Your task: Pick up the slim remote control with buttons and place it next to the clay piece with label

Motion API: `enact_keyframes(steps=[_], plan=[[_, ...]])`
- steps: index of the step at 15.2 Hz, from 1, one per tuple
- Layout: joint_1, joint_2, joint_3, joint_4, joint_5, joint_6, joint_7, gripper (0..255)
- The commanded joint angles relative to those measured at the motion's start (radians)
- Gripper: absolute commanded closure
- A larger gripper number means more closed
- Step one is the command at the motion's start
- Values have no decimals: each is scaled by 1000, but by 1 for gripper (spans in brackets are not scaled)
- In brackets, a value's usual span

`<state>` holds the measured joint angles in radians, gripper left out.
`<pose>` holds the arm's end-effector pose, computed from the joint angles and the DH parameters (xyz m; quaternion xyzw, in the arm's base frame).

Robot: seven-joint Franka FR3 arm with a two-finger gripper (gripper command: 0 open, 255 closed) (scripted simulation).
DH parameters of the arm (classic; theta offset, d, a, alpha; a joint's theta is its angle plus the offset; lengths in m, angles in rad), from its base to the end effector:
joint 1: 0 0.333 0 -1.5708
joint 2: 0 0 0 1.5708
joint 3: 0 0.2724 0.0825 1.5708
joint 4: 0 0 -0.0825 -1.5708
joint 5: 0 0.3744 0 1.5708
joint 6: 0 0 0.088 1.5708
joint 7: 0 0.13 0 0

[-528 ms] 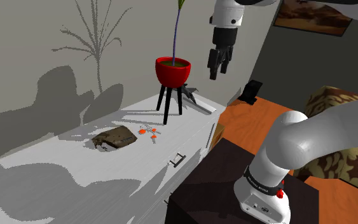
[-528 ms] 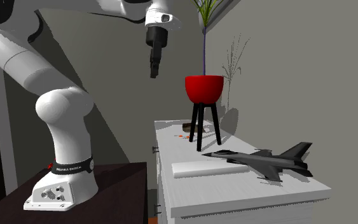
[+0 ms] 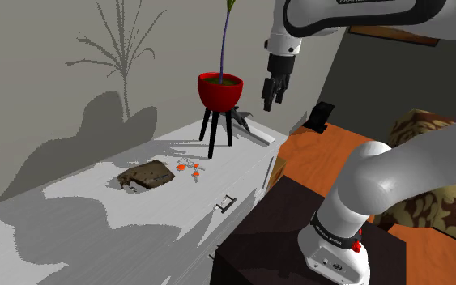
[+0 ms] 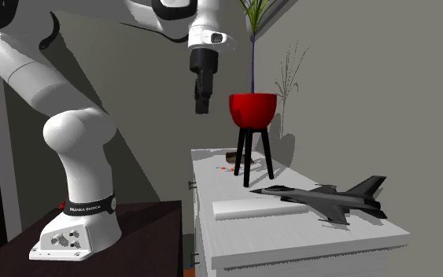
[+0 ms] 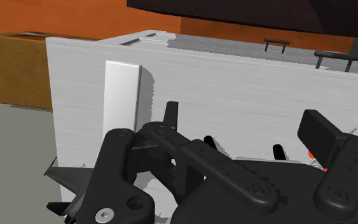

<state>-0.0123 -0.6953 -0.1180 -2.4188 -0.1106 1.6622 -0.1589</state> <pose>0.3475 -0.0608 0.4825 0.9987 0.0359 -0.0340 0.0128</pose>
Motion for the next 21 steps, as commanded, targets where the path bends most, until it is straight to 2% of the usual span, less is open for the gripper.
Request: enact_keyframes(steps=[1, 6, 11, 15, 18, 21], plan=[[-8, 25, -34, -34, -16, 75, -37, 0], [-22, 129, -125, -76, -44, 253, -132, 0], [-23, 277, -217, -76, -40, 430, -239, 0], [-11, 420, -289, -48, 3, 562, -342, 0], [2, 540, -337, -9, 70, 650, -439, 0], [3, 564, -340, -19, 84, 681, -450, 0]])
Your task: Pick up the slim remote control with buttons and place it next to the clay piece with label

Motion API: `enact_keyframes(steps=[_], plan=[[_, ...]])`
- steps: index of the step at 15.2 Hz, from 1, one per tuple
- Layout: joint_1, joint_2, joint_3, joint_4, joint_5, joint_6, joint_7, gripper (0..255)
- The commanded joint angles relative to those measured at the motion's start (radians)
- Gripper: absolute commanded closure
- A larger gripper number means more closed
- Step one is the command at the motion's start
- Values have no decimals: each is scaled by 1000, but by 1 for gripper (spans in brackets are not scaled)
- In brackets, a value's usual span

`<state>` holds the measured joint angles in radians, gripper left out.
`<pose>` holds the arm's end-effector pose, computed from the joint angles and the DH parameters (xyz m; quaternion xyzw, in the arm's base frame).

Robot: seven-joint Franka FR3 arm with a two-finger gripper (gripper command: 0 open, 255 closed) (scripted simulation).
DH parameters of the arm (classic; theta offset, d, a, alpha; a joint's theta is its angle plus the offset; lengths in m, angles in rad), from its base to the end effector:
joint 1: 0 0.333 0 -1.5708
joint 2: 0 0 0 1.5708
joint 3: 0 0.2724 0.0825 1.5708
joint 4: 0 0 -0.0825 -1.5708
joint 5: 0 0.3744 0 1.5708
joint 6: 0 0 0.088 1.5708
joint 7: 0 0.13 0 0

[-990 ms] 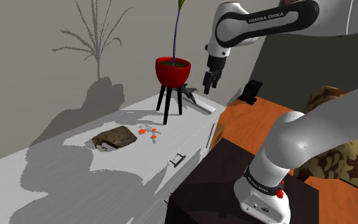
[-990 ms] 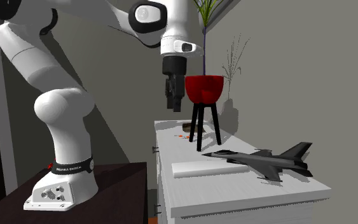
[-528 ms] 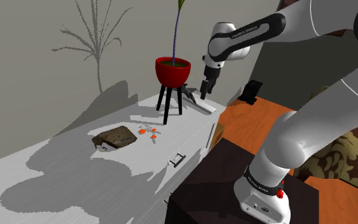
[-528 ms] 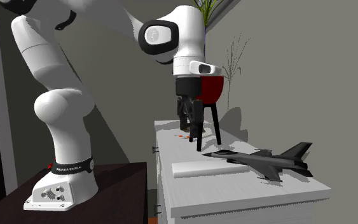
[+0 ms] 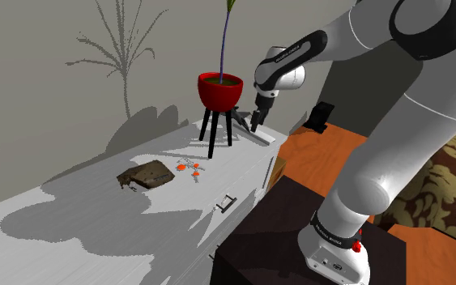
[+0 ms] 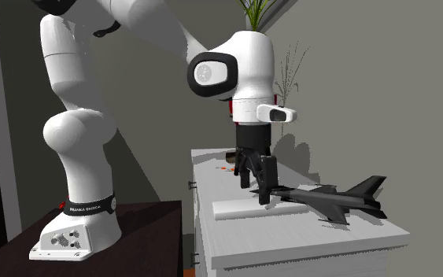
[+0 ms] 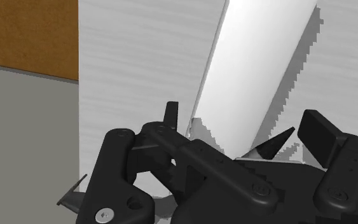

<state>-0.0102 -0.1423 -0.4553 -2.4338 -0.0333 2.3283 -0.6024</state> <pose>0.4223 -0.2087 0.2958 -0.9964 -0.0813 -0.0196 0.0105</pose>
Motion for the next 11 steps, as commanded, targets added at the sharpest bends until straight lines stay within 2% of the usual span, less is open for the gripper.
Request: enact_keyframes(steps=[1, 5, 11], plan=[[2, 22, -4, -9, 12, 30, -11, 0], [8, 73, -9, -28, 45, 96, -35, 0], [8, 73, -9, -28, 45, 96, -35, 0]])
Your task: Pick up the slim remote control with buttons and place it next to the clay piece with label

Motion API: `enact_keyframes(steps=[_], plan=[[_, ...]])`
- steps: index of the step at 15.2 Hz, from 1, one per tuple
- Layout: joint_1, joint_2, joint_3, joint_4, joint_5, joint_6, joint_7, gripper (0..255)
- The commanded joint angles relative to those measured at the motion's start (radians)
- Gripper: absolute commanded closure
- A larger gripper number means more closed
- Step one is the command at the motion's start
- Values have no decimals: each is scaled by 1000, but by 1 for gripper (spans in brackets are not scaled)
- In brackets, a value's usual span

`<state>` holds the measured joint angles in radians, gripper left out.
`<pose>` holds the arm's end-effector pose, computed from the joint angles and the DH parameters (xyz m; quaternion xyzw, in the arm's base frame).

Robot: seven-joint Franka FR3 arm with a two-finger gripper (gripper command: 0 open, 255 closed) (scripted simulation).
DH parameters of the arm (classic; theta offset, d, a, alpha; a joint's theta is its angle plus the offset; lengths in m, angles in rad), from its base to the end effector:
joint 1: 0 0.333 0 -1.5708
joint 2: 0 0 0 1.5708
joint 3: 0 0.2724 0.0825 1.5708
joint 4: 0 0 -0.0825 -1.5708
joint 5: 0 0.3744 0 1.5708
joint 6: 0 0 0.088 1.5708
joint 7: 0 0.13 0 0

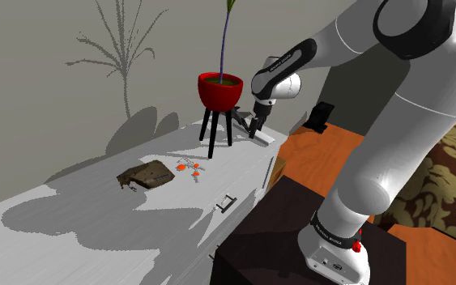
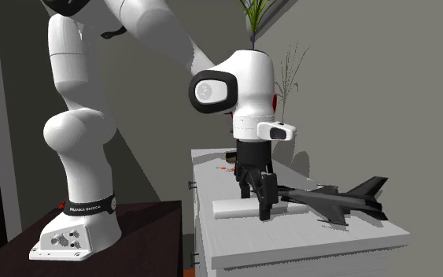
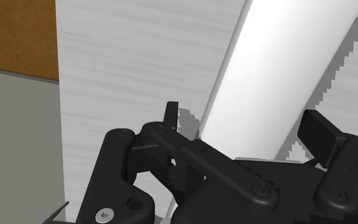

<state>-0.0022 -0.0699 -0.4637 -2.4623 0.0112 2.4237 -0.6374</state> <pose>0.4214 -0.2086 0.2619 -0.9964 -0.0818 -0.0203 0.0103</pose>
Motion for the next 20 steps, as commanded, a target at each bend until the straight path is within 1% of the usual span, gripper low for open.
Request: enact_keyframes(steps=[1, 2, 3, 12, 20], plan=[[0, 0, 0, 0, 0, 0, 0, 0], [0, 0, 0, 0, 0, 0, 0, 0], [0, 0, 0, 0, 0, 0, 0, 255], [0, 0, 0, 0, 0, 0, 0, 255], [-7, -82, 10, 41, -49, -116, 40, 255]])
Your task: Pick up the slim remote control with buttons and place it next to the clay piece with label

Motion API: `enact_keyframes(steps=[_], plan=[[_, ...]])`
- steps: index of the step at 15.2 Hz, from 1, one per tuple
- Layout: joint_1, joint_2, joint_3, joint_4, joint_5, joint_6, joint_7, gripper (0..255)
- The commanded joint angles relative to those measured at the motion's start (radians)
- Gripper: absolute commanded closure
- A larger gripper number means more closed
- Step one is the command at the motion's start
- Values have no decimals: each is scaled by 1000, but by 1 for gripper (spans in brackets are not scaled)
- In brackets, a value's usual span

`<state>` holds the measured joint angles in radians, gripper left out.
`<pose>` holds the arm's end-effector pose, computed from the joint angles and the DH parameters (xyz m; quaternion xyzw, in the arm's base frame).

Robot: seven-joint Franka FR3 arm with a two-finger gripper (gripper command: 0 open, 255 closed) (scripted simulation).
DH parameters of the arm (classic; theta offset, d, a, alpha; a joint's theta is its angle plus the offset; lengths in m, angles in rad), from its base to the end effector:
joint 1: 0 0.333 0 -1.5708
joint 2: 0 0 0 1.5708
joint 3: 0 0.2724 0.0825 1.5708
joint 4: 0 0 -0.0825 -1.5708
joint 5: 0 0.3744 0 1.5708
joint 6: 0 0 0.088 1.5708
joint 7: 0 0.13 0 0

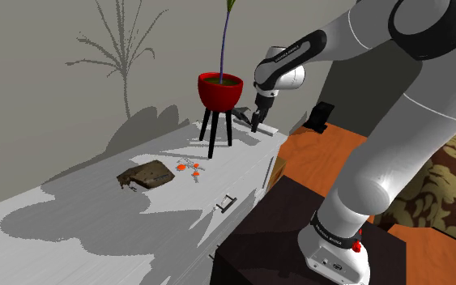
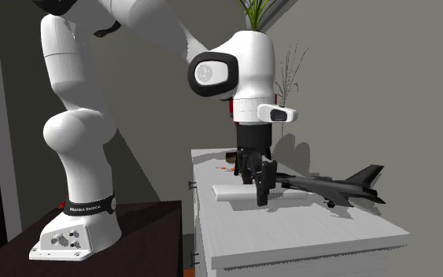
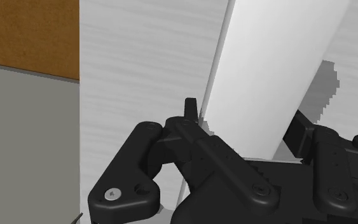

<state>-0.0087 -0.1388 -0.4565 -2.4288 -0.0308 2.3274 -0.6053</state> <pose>0.4235 -0.2092 0.2964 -0.9964 -0.0819 -0.0201 0.0104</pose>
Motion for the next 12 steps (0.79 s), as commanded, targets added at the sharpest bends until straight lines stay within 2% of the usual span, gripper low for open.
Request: enact_keyframes(steps=[1, 12], plan=[[-1, -23, 5, 14, -12, -34, 12, 255], [-7, -103, 24, 94, -44, -189, 42, 255]])
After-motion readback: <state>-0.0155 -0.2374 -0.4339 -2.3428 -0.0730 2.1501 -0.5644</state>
